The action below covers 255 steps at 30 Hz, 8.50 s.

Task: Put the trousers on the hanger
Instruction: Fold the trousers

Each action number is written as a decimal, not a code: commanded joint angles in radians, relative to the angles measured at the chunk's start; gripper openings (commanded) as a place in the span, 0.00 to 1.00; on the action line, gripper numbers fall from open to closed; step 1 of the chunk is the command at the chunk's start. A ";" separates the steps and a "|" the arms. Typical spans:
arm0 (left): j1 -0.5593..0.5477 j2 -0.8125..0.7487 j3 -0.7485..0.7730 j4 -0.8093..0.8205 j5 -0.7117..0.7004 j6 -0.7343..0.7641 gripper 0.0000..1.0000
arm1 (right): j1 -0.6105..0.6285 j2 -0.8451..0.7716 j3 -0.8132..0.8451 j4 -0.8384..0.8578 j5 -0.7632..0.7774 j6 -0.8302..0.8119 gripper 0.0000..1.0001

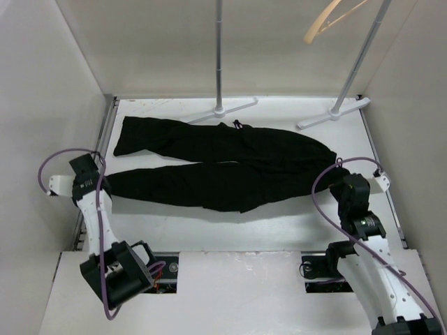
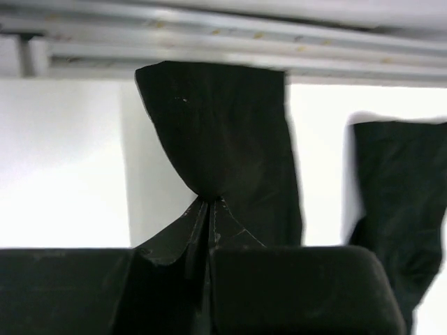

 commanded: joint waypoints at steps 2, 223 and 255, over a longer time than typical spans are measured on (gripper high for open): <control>-0.056 0.119 0.257 -0.010 -0.089 -0.025 0.00 | -0.088 0.109 0.148 0.014 0.015 -0.027 0.00; -0.530 -0.453 -0.117 0.428 0.227 0.031 0.77 | 0.978 1.218 1.152 0.268 0.351 -0.168 0.75; -0.829 -0.085 -0.488 0.623 0.066 0.075 0.30 | 0.791 0.901 0.213 0.287 0.119 0.024 0.41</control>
